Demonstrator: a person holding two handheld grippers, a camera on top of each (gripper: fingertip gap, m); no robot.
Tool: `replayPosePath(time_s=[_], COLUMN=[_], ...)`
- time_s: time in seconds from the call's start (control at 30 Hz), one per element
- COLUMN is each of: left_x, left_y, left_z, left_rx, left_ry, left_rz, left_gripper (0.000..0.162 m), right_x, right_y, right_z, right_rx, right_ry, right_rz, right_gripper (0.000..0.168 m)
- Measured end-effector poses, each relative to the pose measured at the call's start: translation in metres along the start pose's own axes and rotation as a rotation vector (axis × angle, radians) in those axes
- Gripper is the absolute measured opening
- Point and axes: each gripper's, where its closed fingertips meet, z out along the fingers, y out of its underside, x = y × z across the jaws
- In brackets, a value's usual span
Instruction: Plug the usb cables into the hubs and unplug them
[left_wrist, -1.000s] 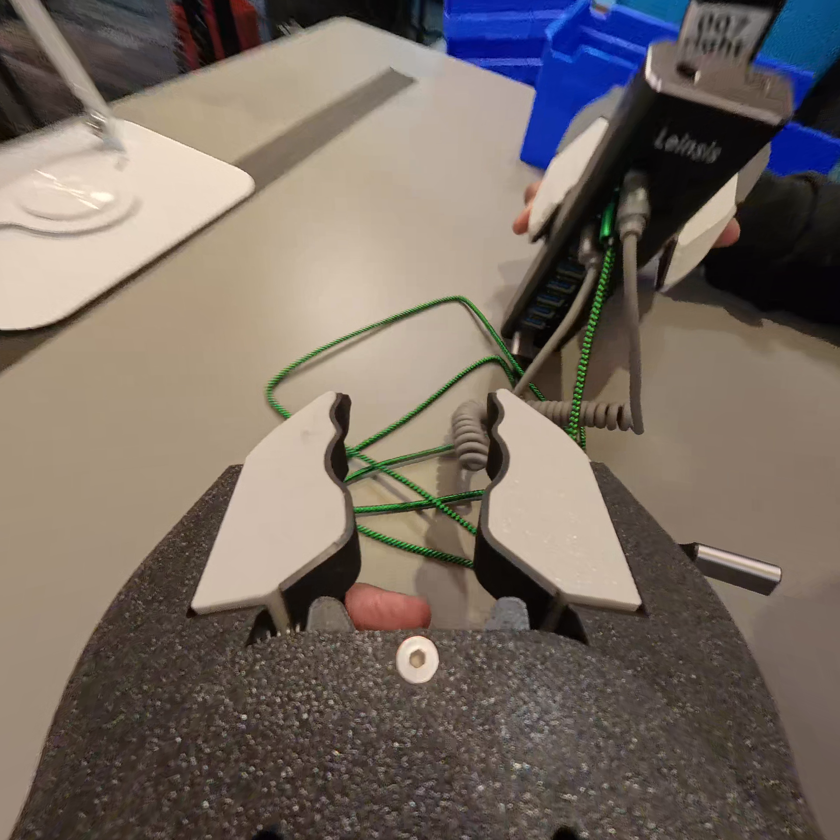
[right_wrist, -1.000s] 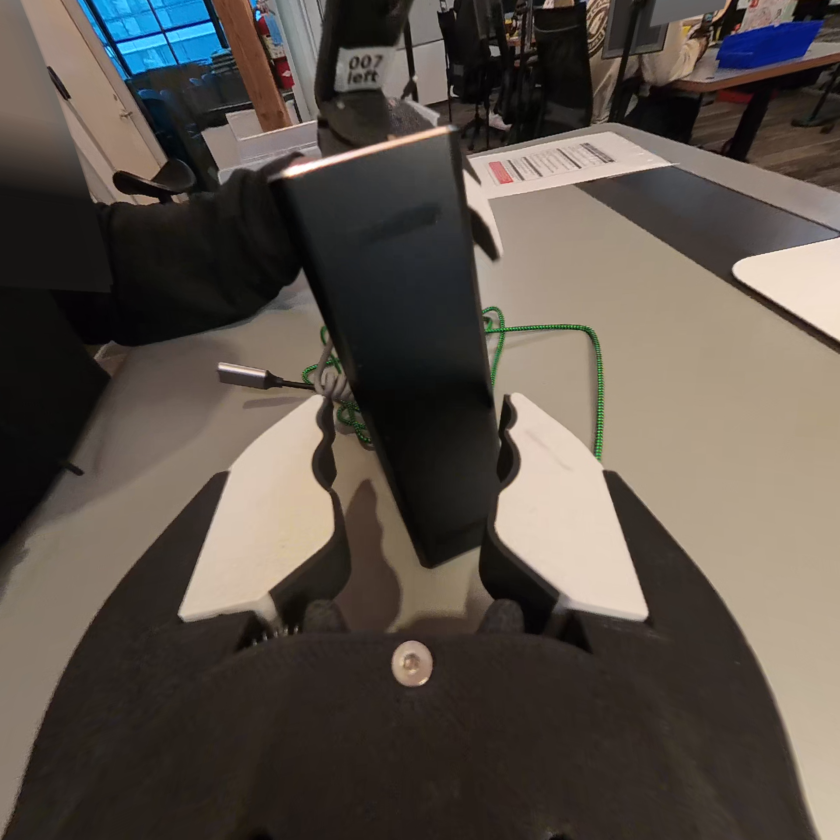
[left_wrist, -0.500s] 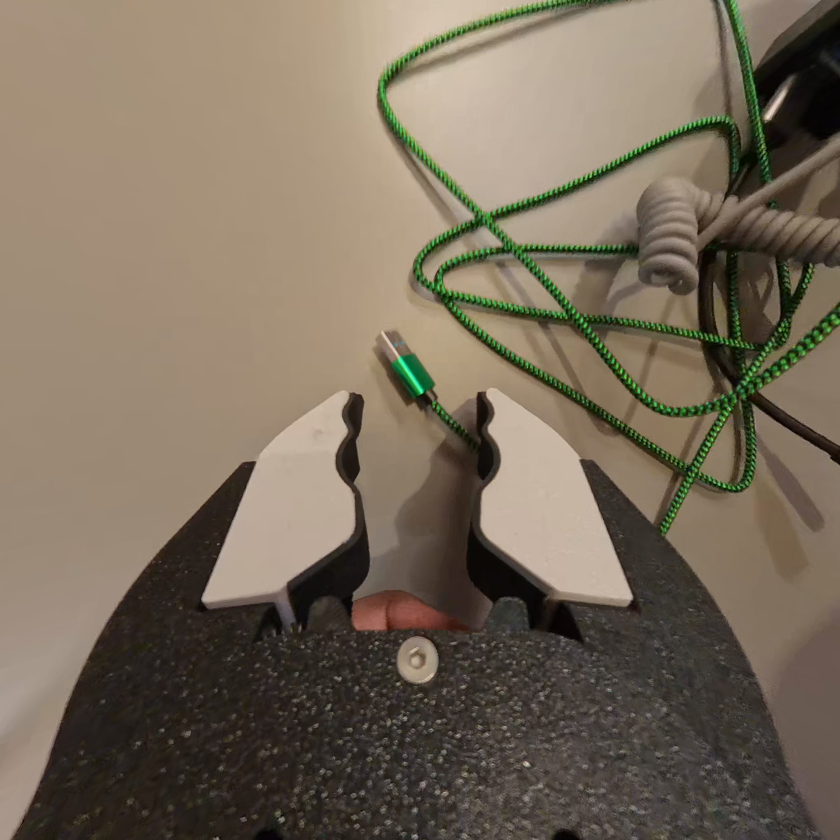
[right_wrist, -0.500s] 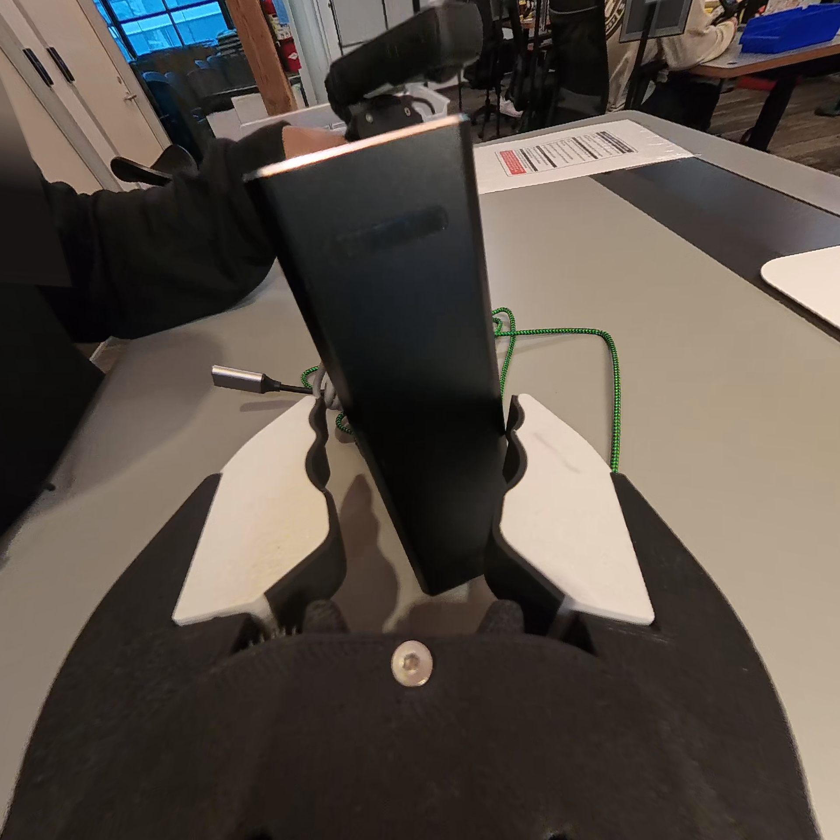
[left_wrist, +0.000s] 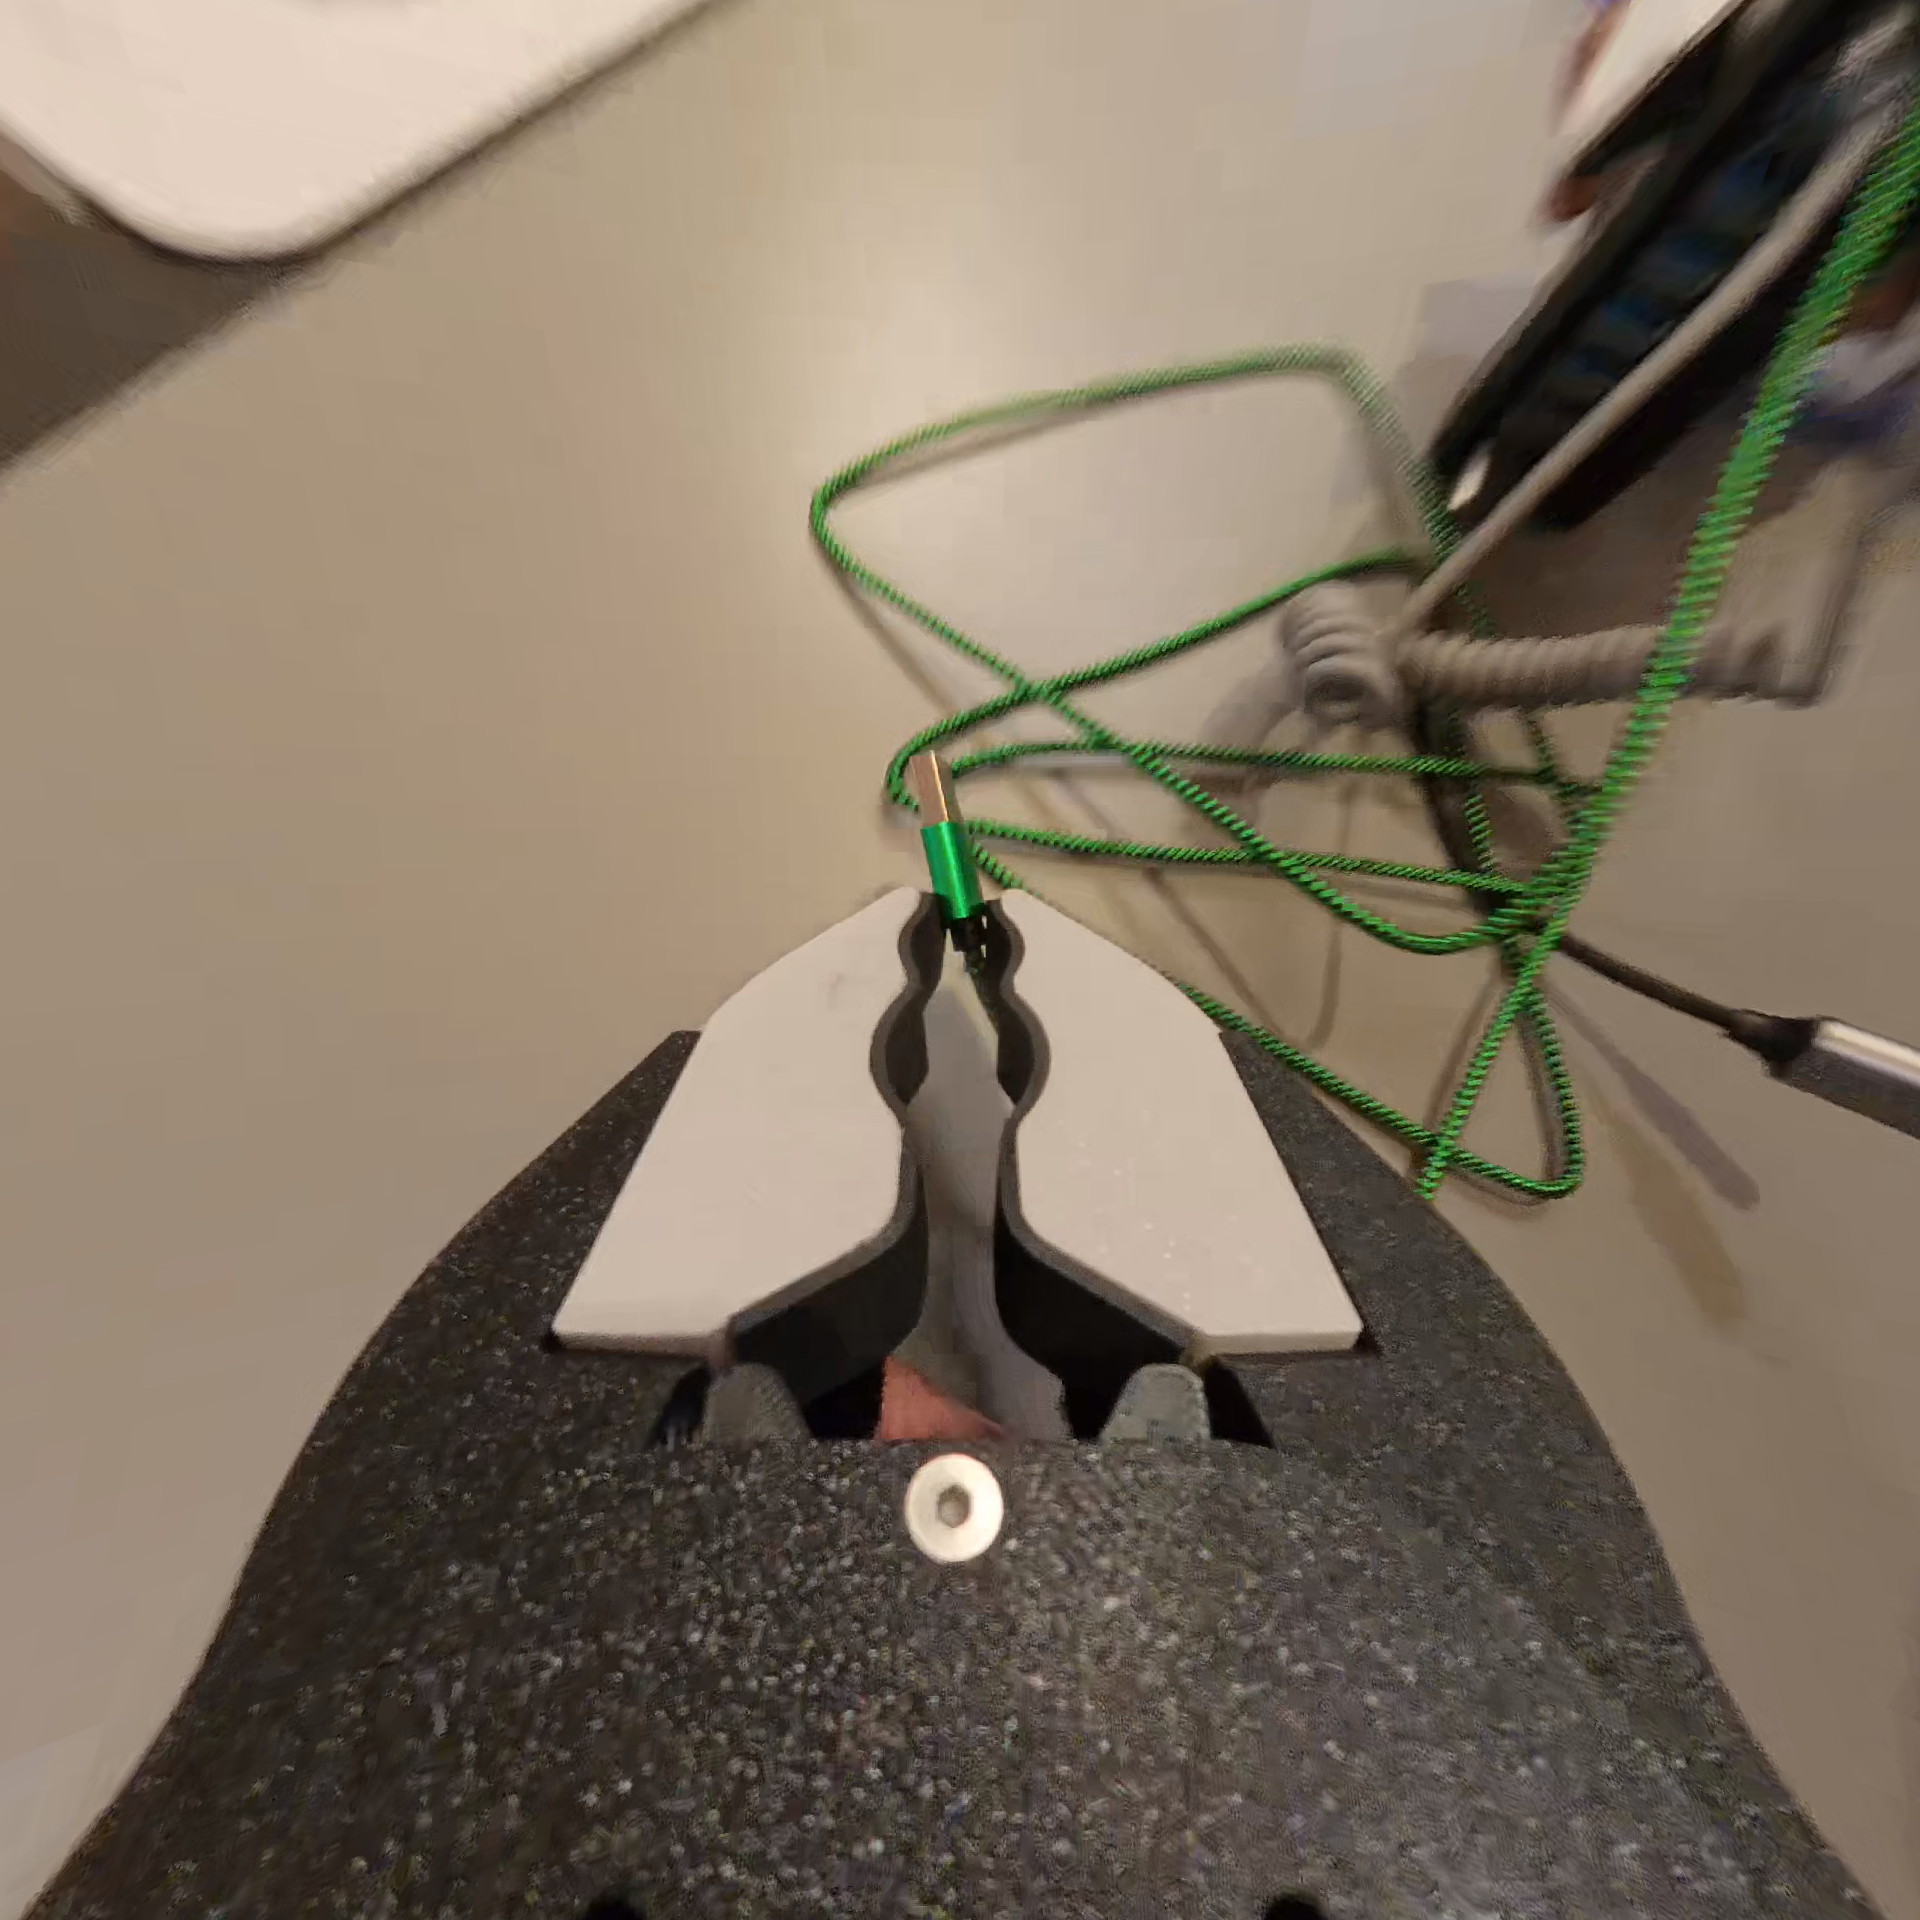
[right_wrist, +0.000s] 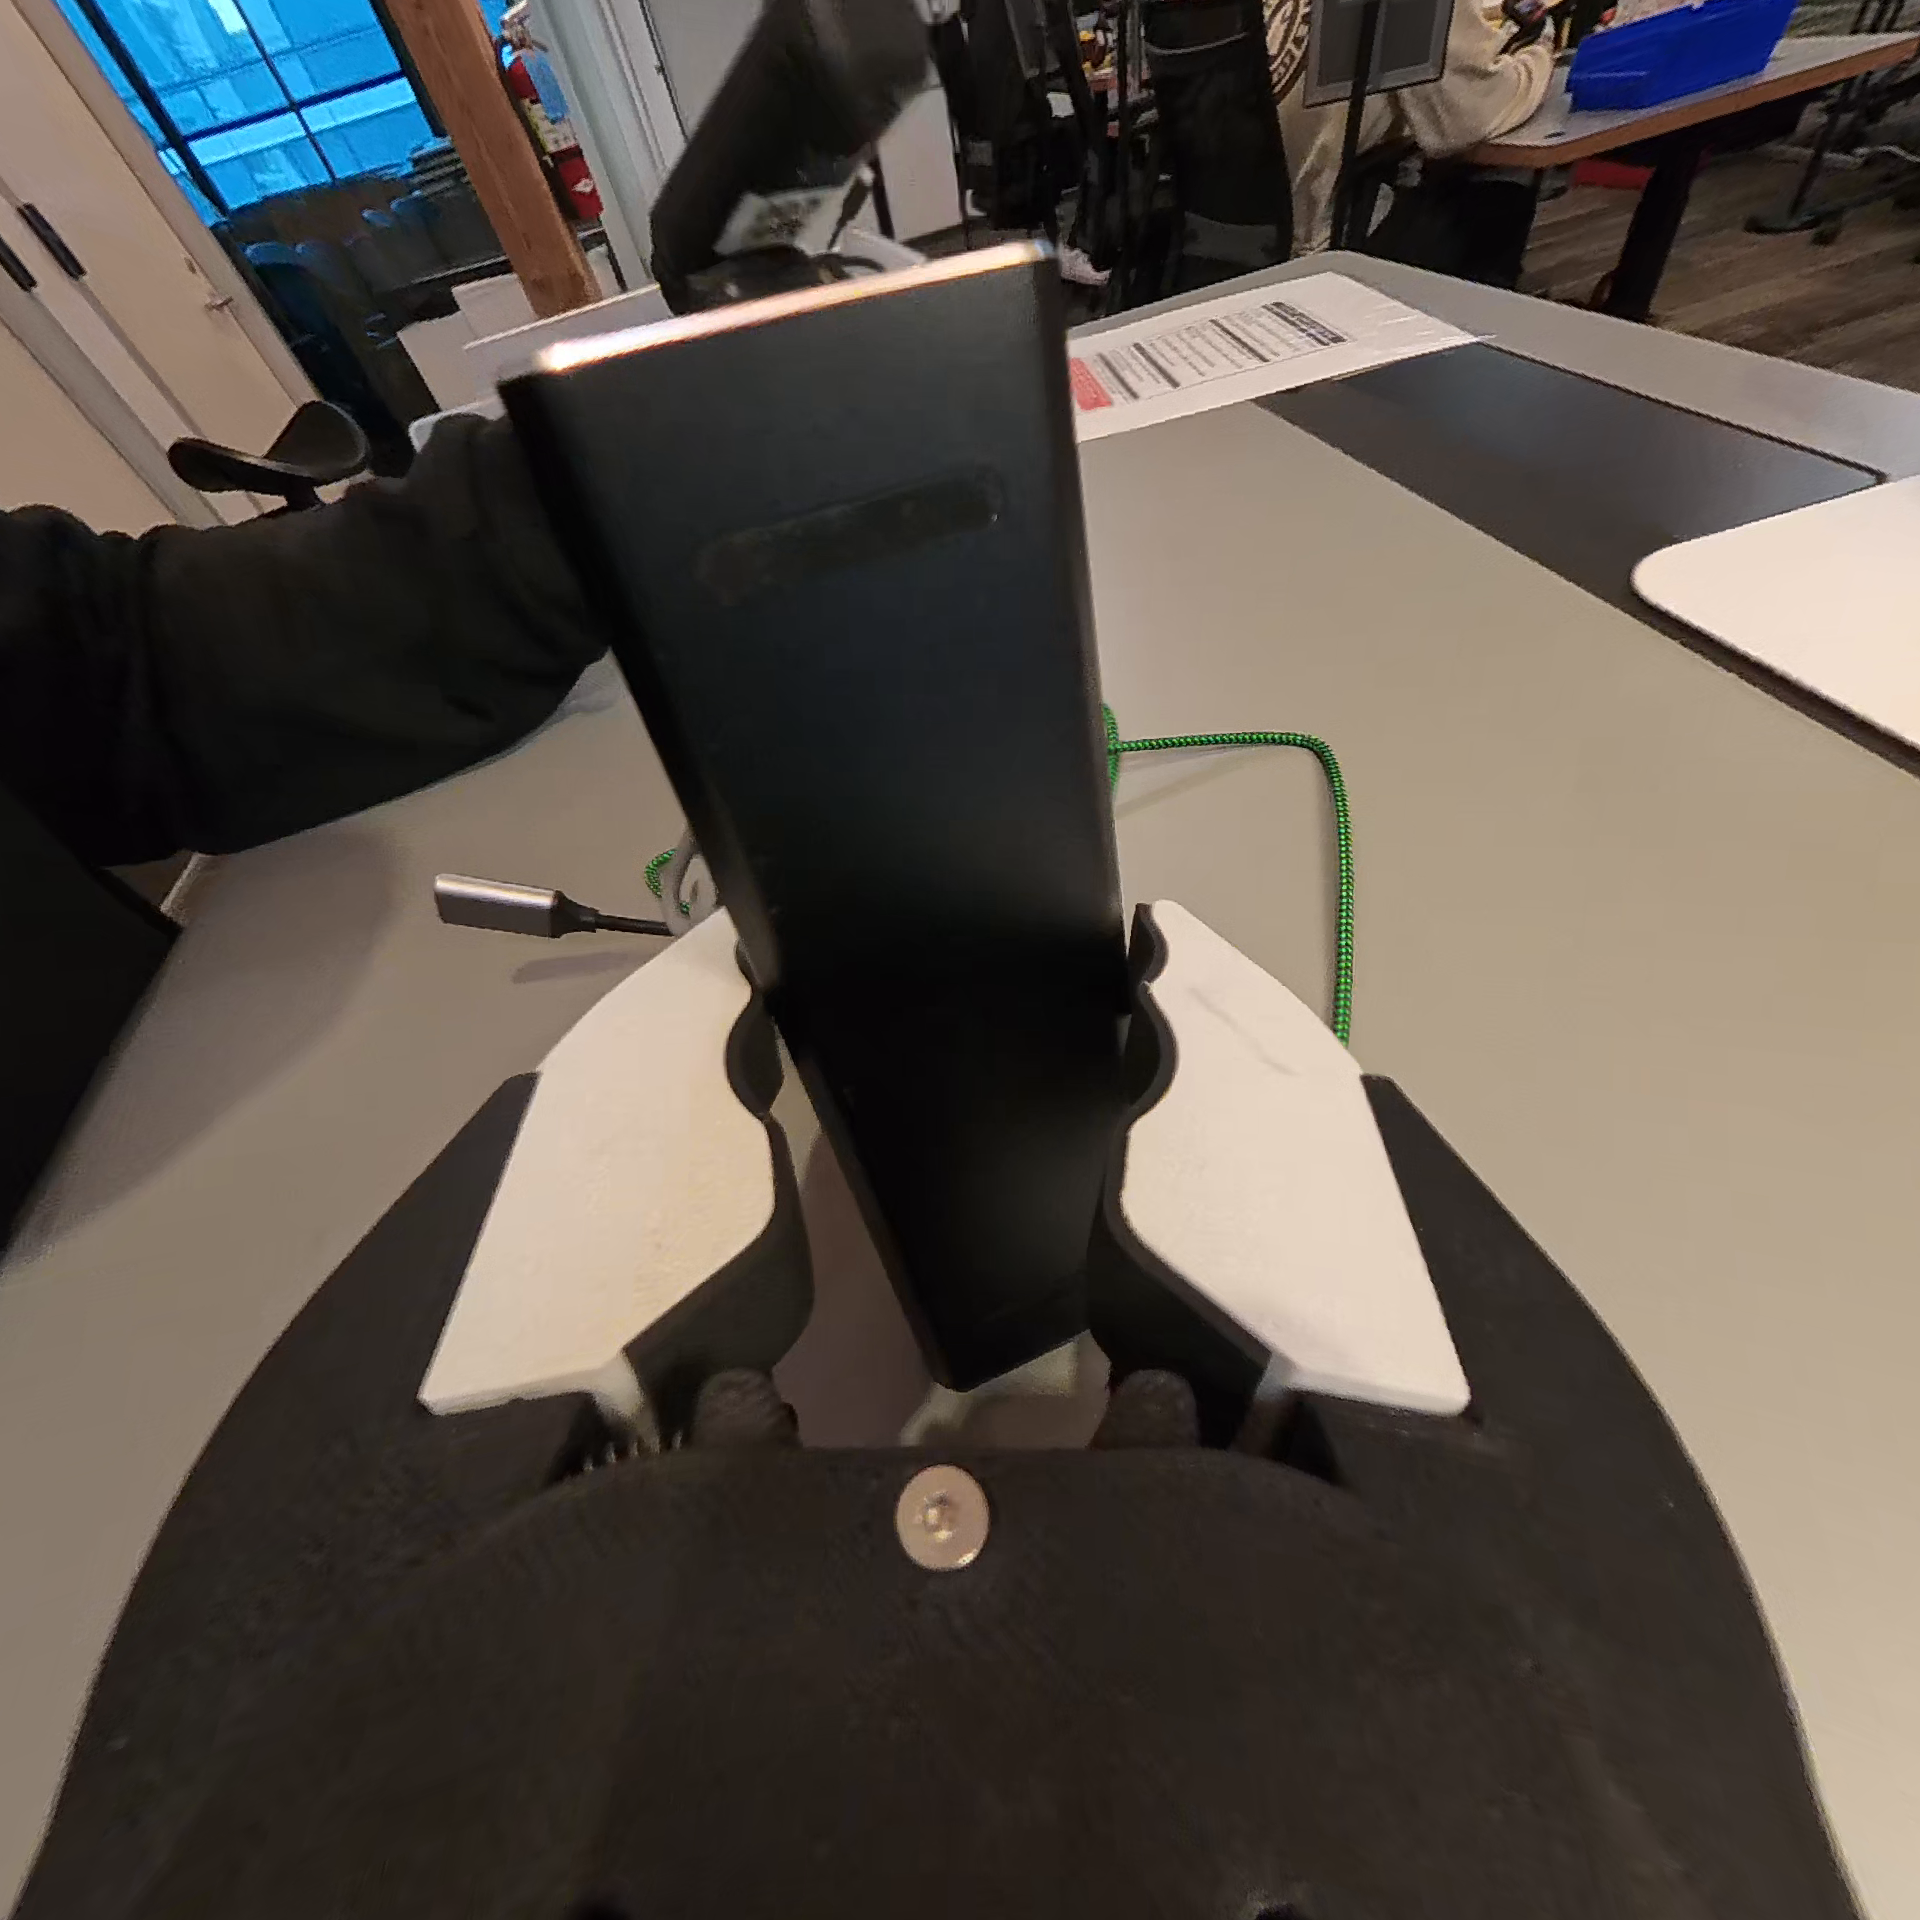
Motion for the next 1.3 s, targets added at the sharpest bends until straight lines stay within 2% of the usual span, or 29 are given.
replayPosePath(time_s=[0.03, 0.2, 0.3, 0.5, 0.63, 0.83, 1.03, 1.3], left_x=[0.002, 0.025, 0.038, 0.060, 0.085, 0.117, 0.135, 0.156], left_y=[-0.011, -0.057, -0.072, -0.076, -0.081, -0.082, -0.082, -0.088], left_z=[-0.008, -0.058, -0.079, -0.079, -0.073, -0.047, -0.030, -0.018], left_rx=[0.076, 0.484, 0.638, 0.610, 0.577, 0.503, 0.501, 0.478], left_ry=[0.026, 0.114, 0.154, 0.203, 0.317, 0.395, 0.450, 0.534], left_rz=[0.025, 0.281, 0.324, 0.372, 0.336, 0.336, 0.322, 0.209], left_gripper=[0.007, 0.007, 0.006, 0.006, 0.006, 0.006, 0.006, 0.006], right_x=[0.002, 0.009, 0.015, 0.028, 0.032, 0.027, 0.023, 0.022], right_y=[0.000, -0.006, -0.009, -0.014, -0.014, -0.003, 0.007, 0.016], right_z=[-0.002, -0.012, -0.018, -0.028, -0.031, -0.032, -0.042, -0.061], right_rx=[0.005, 0.062, 0.100, 0.166, 0.173, 0.089, 0.028, -0.007], right_ry=[0.009, 0.037, 0.047, 0.047, 0.038, 0.051, 0.049, 0.082], right_rz=[0.001, 0.013, 0.044, 0.156, 0.207, 0.135, 0.106, 0.046], right_gripper=[0.064, 0.063, 0.063, 0.063, 0.063, 0.063, 0.063, 0.063])
